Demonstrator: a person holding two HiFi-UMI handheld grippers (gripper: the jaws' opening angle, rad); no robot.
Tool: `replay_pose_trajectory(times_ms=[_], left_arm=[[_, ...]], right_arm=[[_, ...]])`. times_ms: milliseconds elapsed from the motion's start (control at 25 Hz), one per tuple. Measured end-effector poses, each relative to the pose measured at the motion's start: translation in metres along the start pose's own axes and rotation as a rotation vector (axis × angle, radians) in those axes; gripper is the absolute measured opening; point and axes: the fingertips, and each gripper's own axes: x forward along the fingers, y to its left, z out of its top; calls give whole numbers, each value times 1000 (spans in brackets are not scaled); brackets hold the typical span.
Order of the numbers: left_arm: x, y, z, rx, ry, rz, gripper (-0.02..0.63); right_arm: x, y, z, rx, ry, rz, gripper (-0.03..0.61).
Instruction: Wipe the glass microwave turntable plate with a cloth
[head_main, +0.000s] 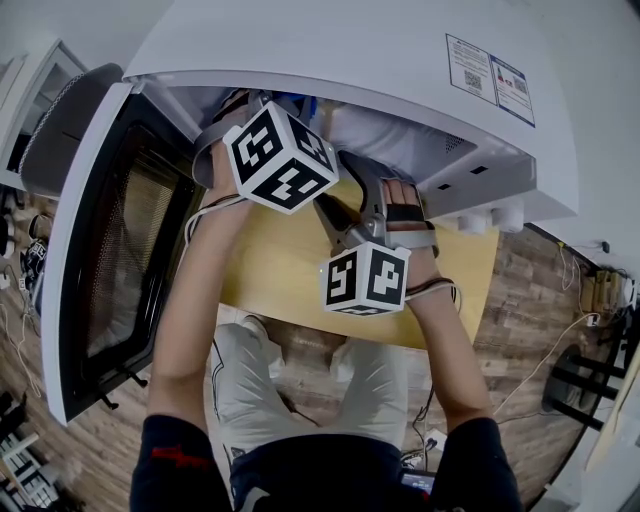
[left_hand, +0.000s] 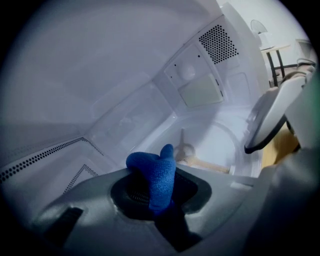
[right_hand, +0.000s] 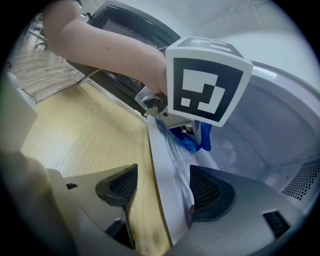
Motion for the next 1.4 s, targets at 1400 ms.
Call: replay_pose_trajectory(times_ms=[1400], left_arm=[[11, -61, 68, 30, -130, -261, 61]], right_arm=[[0, 0, -1, -10, 6, 0, 299]])
